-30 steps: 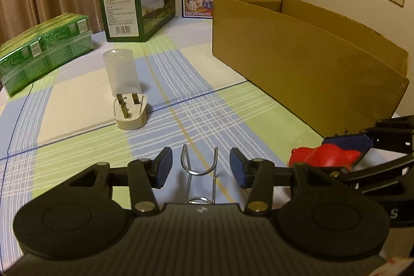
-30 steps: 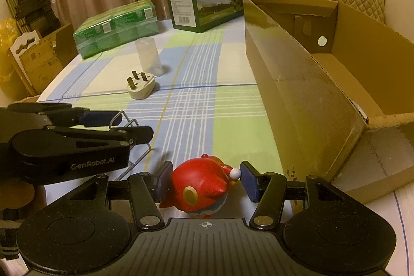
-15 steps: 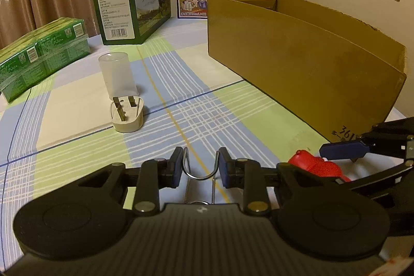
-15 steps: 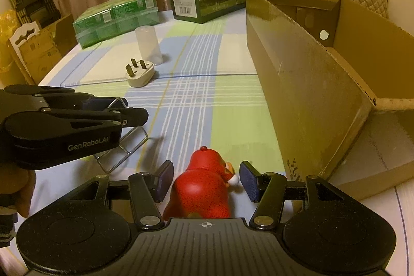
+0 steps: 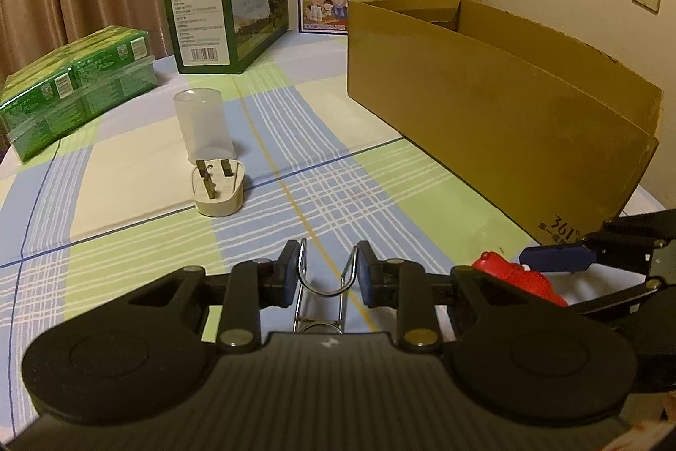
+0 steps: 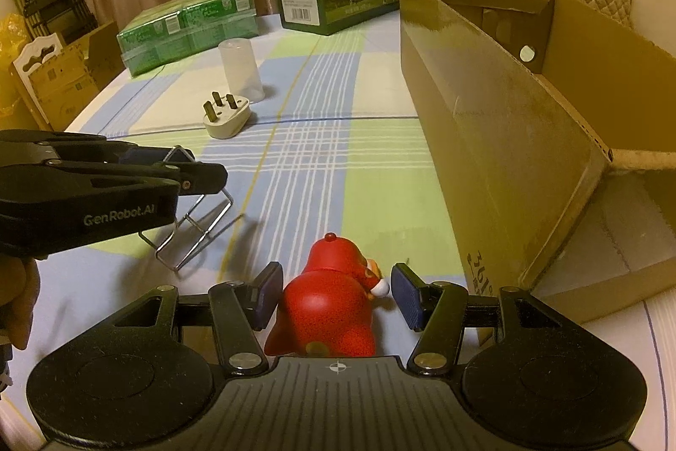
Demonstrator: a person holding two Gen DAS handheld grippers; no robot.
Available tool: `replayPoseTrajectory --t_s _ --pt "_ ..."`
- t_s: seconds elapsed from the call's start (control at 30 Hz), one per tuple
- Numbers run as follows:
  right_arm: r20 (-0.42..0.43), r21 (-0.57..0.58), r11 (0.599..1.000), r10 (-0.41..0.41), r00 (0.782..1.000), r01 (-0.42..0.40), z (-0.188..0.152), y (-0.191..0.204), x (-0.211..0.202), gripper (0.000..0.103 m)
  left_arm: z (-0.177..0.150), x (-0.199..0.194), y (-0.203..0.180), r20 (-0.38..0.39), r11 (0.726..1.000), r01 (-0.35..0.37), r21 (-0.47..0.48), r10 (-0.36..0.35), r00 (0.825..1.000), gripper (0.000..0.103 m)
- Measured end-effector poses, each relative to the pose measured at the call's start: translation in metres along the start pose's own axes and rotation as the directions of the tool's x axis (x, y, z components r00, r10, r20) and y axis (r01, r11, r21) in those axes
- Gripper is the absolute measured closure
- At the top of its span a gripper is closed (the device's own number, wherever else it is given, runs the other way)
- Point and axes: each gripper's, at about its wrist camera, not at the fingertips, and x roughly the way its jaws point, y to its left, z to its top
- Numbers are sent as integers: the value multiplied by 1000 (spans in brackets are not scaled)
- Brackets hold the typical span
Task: Organize rigid objects
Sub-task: 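Lift the red toy with right tool while left tool lifts the wire holder, then carry the red toy with right tool while left tool carries the wire holder into the box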
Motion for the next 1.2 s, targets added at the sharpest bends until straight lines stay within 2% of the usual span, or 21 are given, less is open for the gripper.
replayPoseTrajectory --t_s 0.37,0.43,0.6,0.93,1.2 --pt "-36 57 998 -1 999 3 -5 -5 5 50 -2 -9 1 0 1000 -14 -26 14 1000 80" --pt "-28 51 999 -2 1000 4 -6 -4 4 56 -2 -9 1 1 999 -15 -29 15 1000 80" --pt "-19 27 999 -20 1000 20 -5 -1 1 59 -1 -14 0 3 999 -22 -33 22 1000 80" --pt "32 2 1000 -7 999 7 5 6 -25 59 4 -40 -1 14 997 -49 -64 50 999 80" --pt "95 -6 1000 12 995 -12 17 11 -61 59 22 -75 -11 53 996 -64 -68 67 996 80"
